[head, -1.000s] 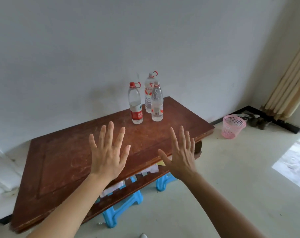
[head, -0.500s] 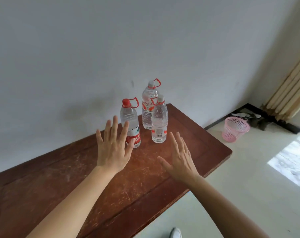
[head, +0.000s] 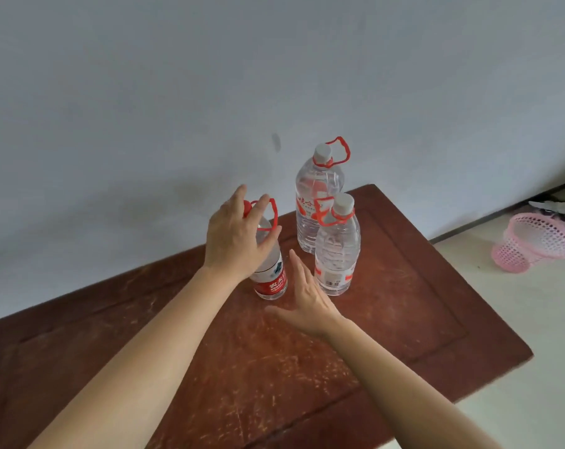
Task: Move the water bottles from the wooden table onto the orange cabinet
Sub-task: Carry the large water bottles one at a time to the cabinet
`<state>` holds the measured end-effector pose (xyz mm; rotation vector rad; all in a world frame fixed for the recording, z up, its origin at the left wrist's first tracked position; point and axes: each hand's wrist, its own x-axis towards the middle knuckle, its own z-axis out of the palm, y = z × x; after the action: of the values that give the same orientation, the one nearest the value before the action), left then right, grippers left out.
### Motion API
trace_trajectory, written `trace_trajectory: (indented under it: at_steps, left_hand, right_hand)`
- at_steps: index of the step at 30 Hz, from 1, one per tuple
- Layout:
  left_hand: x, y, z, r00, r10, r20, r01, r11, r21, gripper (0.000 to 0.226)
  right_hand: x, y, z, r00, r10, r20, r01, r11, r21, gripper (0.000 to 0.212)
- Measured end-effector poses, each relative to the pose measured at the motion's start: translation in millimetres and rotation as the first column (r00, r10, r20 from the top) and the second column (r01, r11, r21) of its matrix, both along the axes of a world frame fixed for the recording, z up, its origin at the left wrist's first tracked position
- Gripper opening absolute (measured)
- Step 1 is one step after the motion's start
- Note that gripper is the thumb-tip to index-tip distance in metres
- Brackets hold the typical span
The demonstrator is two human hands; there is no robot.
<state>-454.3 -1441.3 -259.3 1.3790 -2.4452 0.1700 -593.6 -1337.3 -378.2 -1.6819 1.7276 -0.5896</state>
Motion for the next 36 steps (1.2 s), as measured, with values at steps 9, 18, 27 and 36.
trace_trajectory:
  at_steps: [9,18,27,36]
  left_hand:
    - [72,14,-37,0.841,0.31,-0.443,-0.354,0.935,-0.019,0.053]
    - [196,64,-128,0.167,0.928,-0.333,-0.551,0.368,0.749,0.08]
    - [221,74,-181,0.835,0.542,0.094,-0.543,0.786,0.296,0.046]
    - [217,58,-200,0.85,0.523,0.063,-0.496,0.755,0.429,0.1]
  right_hand:
    - [48,-89,-50,0.991,0.041,0.125,-0.018,0.983,-0.181,0.109]
    - [109,-114,-54,0.691,0.511,-0.511,-0.595,0.804,0.0,0.102]
    - [133,-91,-58,0.569,0.491,-0.66,-0.576,0.811,0.108,0.1]
    - [158,-107,-50,0.5,0.504,-0.704,-0.472,0.84,0.266,0.121]
